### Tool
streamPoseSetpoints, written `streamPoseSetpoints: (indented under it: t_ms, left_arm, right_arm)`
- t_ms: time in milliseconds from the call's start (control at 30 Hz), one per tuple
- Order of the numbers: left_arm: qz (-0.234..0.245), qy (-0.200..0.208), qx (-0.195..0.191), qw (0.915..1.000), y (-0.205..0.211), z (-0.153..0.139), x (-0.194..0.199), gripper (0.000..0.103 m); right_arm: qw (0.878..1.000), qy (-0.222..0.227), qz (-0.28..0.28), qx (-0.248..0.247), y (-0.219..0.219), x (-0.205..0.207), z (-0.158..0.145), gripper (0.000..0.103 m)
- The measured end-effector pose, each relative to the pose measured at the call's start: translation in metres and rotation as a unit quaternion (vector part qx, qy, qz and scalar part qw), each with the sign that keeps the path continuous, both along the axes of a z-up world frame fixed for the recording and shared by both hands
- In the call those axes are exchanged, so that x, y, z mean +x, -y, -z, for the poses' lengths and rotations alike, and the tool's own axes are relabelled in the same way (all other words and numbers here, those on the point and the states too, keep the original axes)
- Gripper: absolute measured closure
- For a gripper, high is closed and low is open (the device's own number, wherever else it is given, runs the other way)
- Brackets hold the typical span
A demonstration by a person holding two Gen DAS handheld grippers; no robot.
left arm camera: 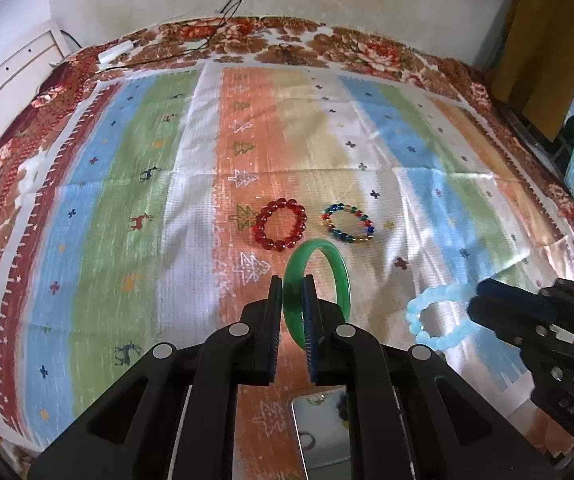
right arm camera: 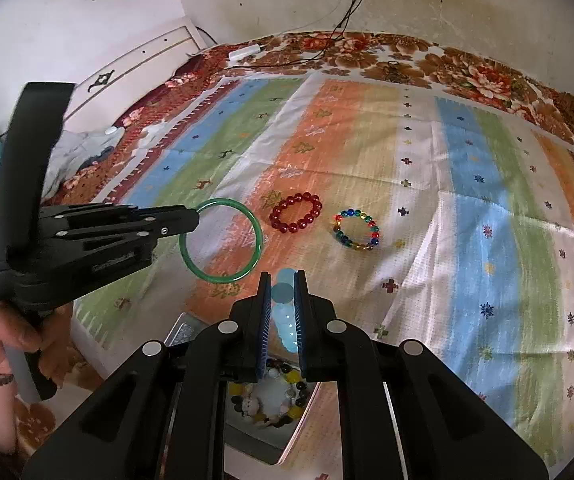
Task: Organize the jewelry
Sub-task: 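Carry green bangle with left gripper over the tin while right carries light-blue bracelet, then open both grippers over the tin, releasing bangle and light-blue bracelet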
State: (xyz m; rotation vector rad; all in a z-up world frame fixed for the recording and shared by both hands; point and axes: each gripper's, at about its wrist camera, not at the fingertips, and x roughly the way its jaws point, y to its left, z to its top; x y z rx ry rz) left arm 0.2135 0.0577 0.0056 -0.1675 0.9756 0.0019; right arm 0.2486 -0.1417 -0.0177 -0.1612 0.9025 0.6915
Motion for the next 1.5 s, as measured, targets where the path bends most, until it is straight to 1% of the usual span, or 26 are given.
streamPoseSetpoints:
  t_ms: [267, 533, 800, 967, 1067, 1167, 1333, 1433, 1500]
  left_arm:
    - [0.003, 0.013, -0.006, 0.9999, 0.001, -0.006, -0.018, 0.093]
    - [0.011, 0.022, -0.008, 0.9997, 0.009, -0.009, -0.038, 0.093]
    - [0.031, 0.03, -0.004, 0.9991, 0.023, -0.009, -0.057, 0.093]
    - [0.036, 0.027, -0.002, 0.999, 0.028, -0.004, -0.072, 0.093]
    - [0.042, 0.028, 0.007, 0.9987, 0.033, -0.002, -0.079, 0.093]
    - [0.049, 0.026, 0.004, 0.9985, 0.036, 0.0, -0.086, 0.093]
    - [0.05, 0.019, 0.0, 0.9986, 0.038, 0.005, -0.088, 0.093]
    - [0.052, 0.012, -0.001, 0.9986, 0.04, 0.008, -0.087, 0.093]
    - [0.055, -0.001, -0.002, 0.9985, 0.042, 0.012, -0.085, 0.091]
  right_arm:
    - [1.0, 0.009, -0.009, 0.012, 0.001, -0.013, -0.011, 0.091]
    - [1.0, 0.003, -0.017, 0.006, 0.004, -0.028, -0.001, 0.091]
    - [1.0, 0.001, -0.025, 0.009, 0.008, -0.047, 0.0, 0.091]
    - [1.0, -0.005, -0.024, 0.005, 0.012, -0.054, 0.007, 0.091]
    - [1.0, -0.007, -0.027, 0.003, 0.014, -0.06, 0.01, 0.091]
    - [0.999, -0.015, -0.031, 0.012, 0.016, -0.065, 0.012, 0.091]
    - [0.999, -0.019, -0.031, 0.005, 0.016, -0.067, 0.017, 0.091]
    - [0.999, -0.033, -0.037, 0.007, 0.016, -0.067, 0.02, 0.091]
    - [0.999, -0.033, -0.029, 0.009, 0.018, -0.065, 0.02, 0.089]
